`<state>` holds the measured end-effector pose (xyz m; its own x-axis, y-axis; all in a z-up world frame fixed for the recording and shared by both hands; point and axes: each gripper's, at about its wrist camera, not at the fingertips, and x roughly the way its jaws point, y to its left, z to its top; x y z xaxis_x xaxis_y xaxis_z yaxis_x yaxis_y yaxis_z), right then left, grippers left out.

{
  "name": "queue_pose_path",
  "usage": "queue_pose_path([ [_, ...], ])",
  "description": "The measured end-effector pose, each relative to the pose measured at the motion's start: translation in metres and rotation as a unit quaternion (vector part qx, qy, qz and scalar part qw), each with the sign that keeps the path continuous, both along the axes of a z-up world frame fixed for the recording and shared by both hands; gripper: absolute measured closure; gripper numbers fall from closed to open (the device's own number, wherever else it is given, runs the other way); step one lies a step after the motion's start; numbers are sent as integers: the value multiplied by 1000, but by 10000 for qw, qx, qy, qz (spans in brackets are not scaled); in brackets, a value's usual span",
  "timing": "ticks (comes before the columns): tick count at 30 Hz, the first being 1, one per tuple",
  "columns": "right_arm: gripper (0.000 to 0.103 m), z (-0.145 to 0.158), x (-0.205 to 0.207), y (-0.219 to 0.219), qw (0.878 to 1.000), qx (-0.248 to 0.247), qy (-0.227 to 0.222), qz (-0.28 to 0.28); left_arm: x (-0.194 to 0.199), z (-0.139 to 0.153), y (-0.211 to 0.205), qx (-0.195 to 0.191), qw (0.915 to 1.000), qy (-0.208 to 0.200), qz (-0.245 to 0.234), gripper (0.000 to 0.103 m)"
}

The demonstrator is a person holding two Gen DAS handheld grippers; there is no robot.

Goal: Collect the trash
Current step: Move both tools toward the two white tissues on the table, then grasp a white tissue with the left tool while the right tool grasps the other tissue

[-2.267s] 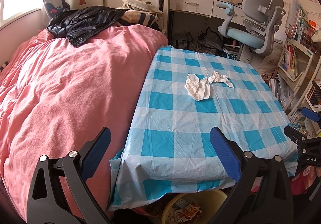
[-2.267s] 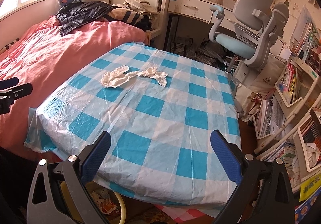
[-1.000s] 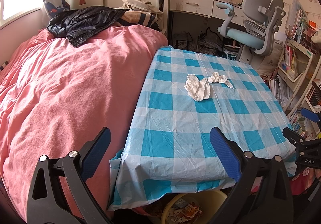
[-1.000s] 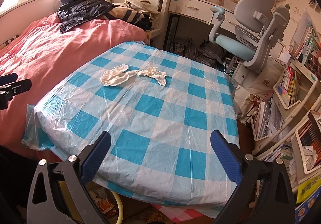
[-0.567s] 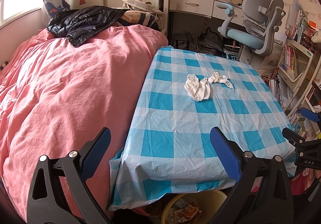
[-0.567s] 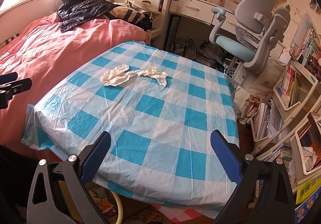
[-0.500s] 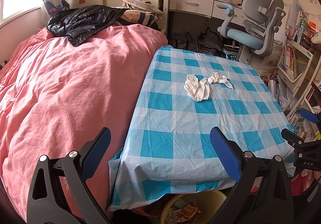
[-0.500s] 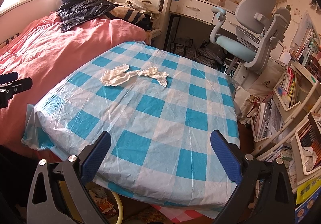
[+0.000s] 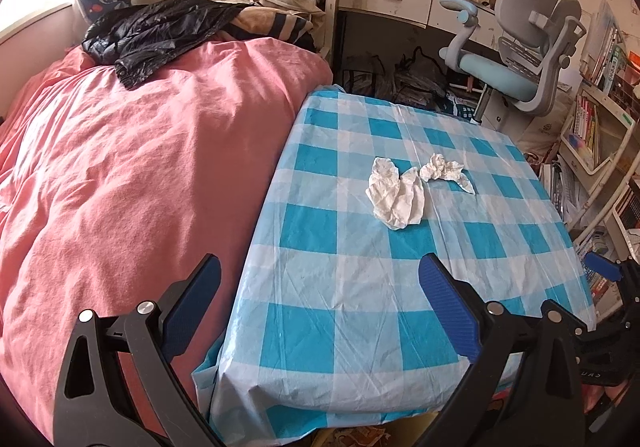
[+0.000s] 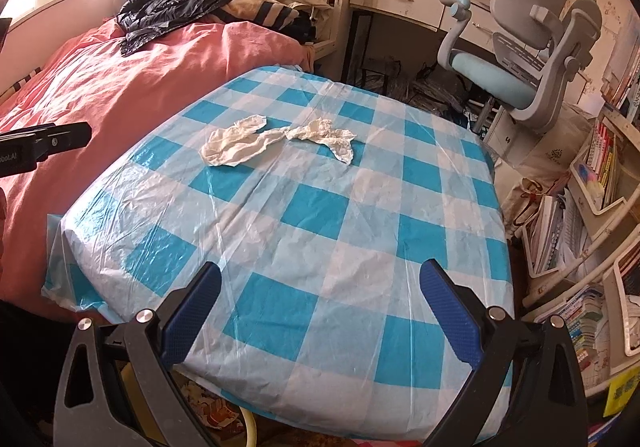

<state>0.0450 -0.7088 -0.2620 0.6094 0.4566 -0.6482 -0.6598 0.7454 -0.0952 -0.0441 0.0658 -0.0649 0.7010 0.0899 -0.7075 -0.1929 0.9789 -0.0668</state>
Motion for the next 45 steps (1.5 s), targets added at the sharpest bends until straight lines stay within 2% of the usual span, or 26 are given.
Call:
queue_pose_path([
  [6, 8, -5, 30, 16, 9998, 98, 168, -6, 46, -11, -10, 3, 9997, 189, -122, 8],
  [14, 8, 0, 88, 41, 9976, 518, 404, -199, 113, -36, -31, 43, 9968, 552, -574, 8],
  [20, 8, -7, 126, 68, 9968, 536, 562, -194, 153, -52, -54, 334, 9914, 749, -1023, 7],
  [24, 8, -13, 142, 84, 9978, 322, 561, -123, 175, -64, -57, 397, 9894, 851, -1106, 7],
  [29, 8, -13, 159, 92, 9973, 375, 631, -74, 197, -76, -55, 455, 9870, 975, -1190, 8],
  [31, 8, -13, 164, 99, 9975, 345, 615, -49, 201, -83, -57, 431, 9849, 1040, -1314, 13],
  [33, 8, -14, 167, 106, 9977, 306, 610, -11, 204, -91, -59, 415, 9815, 1158, -1468, 30],
  [34, 8, -15, 169, 110, 9977, 287, 613, 20, 203, -92, -59, 414, 9817, 1086, -1506, 32],
  [35, 8, -15, 170, 114, 9978, 264, 610, 53, 203, -91, -59, 394, 9816, 1042, -1551, 42],
  [36, 8, -15, 172, 118, 9978, 244, 604, 87, 204, -90, -60, 372, 9808, 1041, -1605, 58],
  [39, 8, -17, 177, 126, 9979, 164, 611, 96, 206, -86, -52, 193, 9816, 1074, -1565, 82],
  [42, 16, -24, 184, 130, 9967, 97, 802, 112, 209, -85, -37, -14, 9852, 1089, -1321, 87],
  [43, 23, -27, 185, 130, 9962, 44, 854, 132, 210, -84, -30, -98, 9865, 1082, -1223, 88],
  [45, 25, -30, 185, 128, 9956, 61, 921, 191, 211, -81, -22, -228, 9879, 1053, -1112, 90],
])
